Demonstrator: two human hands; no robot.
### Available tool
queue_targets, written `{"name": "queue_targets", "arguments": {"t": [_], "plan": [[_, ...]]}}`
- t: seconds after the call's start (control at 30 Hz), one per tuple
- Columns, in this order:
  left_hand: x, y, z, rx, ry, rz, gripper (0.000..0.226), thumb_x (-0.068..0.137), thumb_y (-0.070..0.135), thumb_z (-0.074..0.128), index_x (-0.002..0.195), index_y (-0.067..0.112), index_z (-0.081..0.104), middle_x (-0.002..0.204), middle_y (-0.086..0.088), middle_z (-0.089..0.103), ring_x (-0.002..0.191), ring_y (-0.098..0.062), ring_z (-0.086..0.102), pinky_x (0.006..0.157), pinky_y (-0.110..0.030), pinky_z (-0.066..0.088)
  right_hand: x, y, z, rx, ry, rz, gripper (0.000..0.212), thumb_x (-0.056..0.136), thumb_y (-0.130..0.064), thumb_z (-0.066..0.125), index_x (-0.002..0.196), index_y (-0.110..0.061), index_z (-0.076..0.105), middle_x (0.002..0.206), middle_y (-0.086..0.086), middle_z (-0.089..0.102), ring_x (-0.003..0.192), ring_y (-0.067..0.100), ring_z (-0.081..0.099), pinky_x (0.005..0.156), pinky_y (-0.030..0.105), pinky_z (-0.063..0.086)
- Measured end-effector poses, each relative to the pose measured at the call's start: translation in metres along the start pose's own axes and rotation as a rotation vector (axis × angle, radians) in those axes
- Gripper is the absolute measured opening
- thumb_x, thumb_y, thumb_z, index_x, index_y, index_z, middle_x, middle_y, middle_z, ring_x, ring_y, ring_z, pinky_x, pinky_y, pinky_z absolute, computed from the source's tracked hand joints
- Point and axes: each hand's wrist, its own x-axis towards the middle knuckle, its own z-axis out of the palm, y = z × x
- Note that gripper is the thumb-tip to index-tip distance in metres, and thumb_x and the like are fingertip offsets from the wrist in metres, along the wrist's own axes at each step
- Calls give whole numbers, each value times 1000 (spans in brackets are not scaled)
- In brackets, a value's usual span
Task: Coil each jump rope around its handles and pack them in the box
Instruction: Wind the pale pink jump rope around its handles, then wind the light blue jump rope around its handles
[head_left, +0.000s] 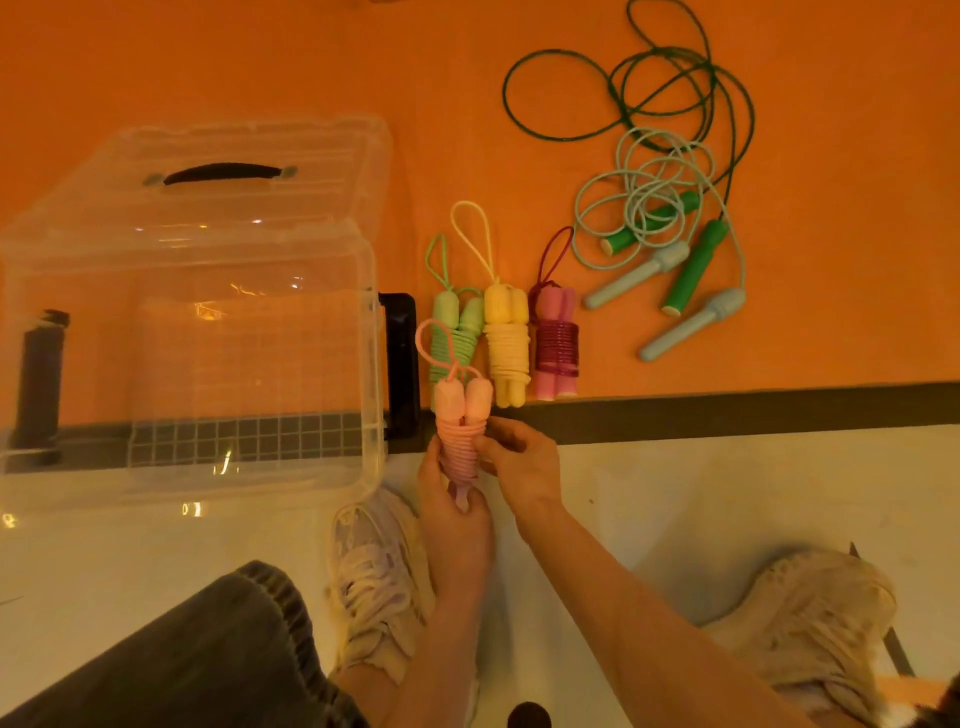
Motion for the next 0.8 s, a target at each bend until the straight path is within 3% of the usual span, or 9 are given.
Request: {"name": "queue_targets", "arguments": {"t": [0.1, 0.27, 0.33, 0.5, 0.63, 0.8], "plan": [[-4, 0, 3, -26, 8, -3, 56, 89, -4, 51, 141, 18, 41, 123, 25, 47, 114, 11, 45, 104, -38, 44, 1, 1, -4, -26, -14, -12, 25, 84, -5, 68, 109, -8, 70, 102, 8, 72, 97, 21, 67, 88, 41, 55], [-7, 6, 4, -98, 27, -31, 50, 91, -1, 55, 137, 16, 45, 130, 4, 52, 121, -10, 50, 101, -36, 47, -1, -4, -11, -20, -23, -13, 26, 84, -4, 68, 110, -6, 68, 102, 9, 71, 96, 20, 67, 86, 34, 56], [-8, 7, 4, -78, 20, -39, 49, 92, 1, 55, 138, 17, 46, 132, 3, 52, 121, -11, 50, 99, -33, 47, -2, -5, -15, -4, -20, -5, 25, 84, -4, 68, 109, -7, 69, 100, 8, 71, 94, 19, 67, 82, 30, 56], [-13, 3, 5, 22, -56, -61, 53, 93, 6, 57, 142, 18, 41, 137, 4, 49, 125, -10, 47, 103, -39, 45, -3, 3, -25, -38, -19, 43, 29, 85, -6, 69, 114, -6, 67, 104, 8, 69, 96, 19, 65, 80, 27, 56], [-8, 8, 2, -14, -104, -139, 53, 95, 12, 56, 145, 16, 39, 141, -1, 48, 124, -11, 47, 93, -18, 43, 2, 3, -21, -155, -70, -1, 32, 85, -6, 68, 116, -8, 66, 107, 7, 69, 101, 20, 64, 92, 40, 53], [-6, 16, 0, -72, -107, -192, 53, 95, 15, 57, 145, 16, 40, 138, 1, 49, 117, -6, 48, 82, -10, 42, 5, 1, -25, -221, -128, 10, 37, 87, -6, 65, 124, -8, 62, 116, 10, 67, 104, 19, 62, 95, 35, 51]]}}
